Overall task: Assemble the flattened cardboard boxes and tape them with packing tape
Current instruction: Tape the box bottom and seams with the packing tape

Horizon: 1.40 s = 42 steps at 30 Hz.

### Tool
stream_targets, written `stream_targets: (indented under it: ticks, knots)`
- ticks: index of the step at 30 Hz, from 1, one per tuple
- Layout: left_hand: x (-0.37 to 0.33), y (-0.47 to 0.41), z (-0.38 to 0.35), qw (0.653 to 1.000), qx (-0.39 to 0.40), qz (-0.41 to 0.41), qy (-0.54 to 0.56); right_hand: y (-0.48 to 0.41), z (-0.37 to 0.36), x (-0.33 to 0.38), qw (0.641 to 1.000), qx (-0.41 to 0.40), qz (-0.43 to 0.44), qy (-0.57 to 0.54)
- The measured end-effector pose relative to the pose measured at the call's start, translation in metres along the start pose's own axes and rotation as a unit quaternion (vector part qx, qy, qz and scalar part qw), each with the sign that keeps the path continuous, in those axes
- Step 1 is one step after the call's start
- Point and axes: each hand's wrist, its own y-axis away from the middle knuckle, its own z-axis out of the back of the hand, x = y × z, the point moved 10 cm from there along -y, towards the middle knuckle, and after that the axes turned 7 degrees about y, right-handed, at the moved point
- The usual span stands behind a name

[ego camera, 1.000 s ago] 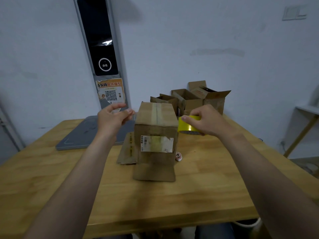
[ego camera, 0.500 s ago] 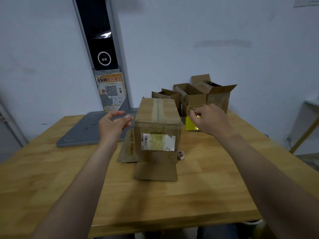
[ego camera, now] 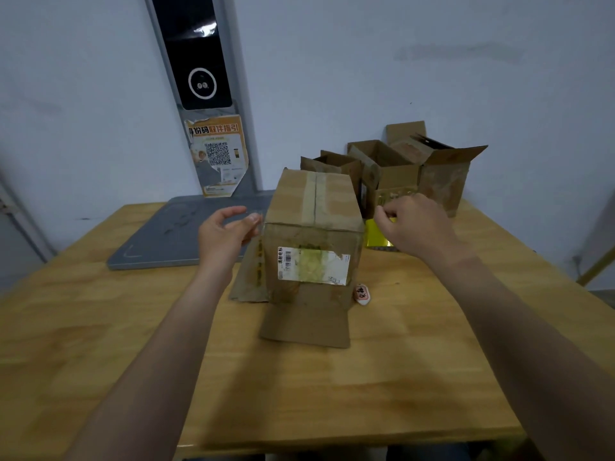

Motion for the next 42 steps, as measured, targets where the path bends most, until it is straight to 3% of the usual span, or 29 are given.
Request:
stream_targets:
  ticks: [5, 11, 16, 19, 22, 24, 27, 30, 34, 42]
  knots:
    - [0.012, -0.012, -0.002, 0.999, -0.033, -0.015, -0.034, -0.004, -0.014, 0.003, 1.000, 0.005, -0.007, -0.022]
    - [0.014, -0.010, -0.017, 0.979, -0.022, -0.108, -0.172, -0.011, -0.024, 0.008, 1.000, -0.006, -0.008, -0.020]
    - [0.028, -0.022, -0.028, 0.975, 0.039, -0.042, -0.215, -0.013, -0.028, 0.006, 0.999, -0.014, -0.013, -0.034]
    - [0.003, -0.025, -0.027, 0.961, 0.002, -0.080, -0.263, -0.015, -0.029, 0.006, 1.000, -0.008, -0.014, -0.025]
    - [-0.049, 0.001, -0.060, 0.901, 0.005, -0.263, -0.346, -0.015, -0.030, 0.004, 1.000, -0.007, -0.021, -0.014]
    - [-0.065, 0.031, -0.105, 0.832, 0.100, -0.370, -0.402, -0.015, -0.028, 0.005, 1.000, -0.011, -0.017, -0.014]
    - [-0.040, 0.072, -0.165, 0.717, 0.302, -0.397, -0.487, -0.016, -0.027, 0.005, 1.000, -0.011, -0.017, -0.002]
    - [-0.013, 0.080, -0.185, 0.637, 0.361, -0.380, -0.565, -0.017, -0.025, 0.007, 1.000, -0.016, -0.015, 0.009]
    - [-0.004, 0.077, -0.193, 0.593, 0.351, -0.395, -0.607, -0.018, -0.026, 0.009, 0.999, -0.015, -0.012, 0.032]
    - [-0.001, 0.063, -0.183, 0.610, 0.383, -0.371, -0.586, -0.027, -0.030, 0.012, 1.000, 0.020, -0.007, 0.014]
